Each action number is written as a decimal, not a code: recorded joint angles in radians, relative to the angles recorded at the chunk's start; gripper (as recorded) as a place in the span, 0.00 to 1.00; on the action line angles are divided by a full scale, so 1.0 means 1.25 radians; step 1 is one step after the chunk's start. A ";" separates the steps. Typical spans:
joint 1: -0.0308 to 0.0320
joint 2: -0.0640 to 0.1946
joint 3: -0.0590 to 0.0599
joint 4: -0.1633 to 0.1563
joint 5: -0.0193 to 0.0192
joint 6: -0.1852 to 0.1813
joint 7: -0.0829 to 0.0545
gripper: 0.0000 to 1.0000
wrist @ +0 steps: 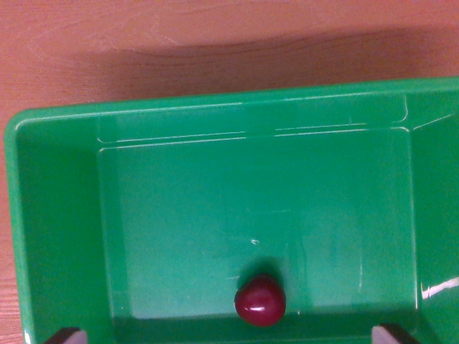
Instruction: Pick fruit
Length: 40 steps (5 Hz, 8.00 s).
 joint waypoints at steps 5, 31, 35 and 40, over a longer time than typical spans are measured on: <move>0.0000 0.001 0.000 -0.004 -0.0002 -0.004 0.000 0.00; -0.0002 0.069 0.014 -0.376 -0.0202 -0.372 -0.022 0.00; -0.0003 0.082 0.017 -0.448 -0.0241 -0.443 -0.026 0.00; -0.0003 0.100 0.021 -0.544 -0.0293 -0.538 -0.031 0.00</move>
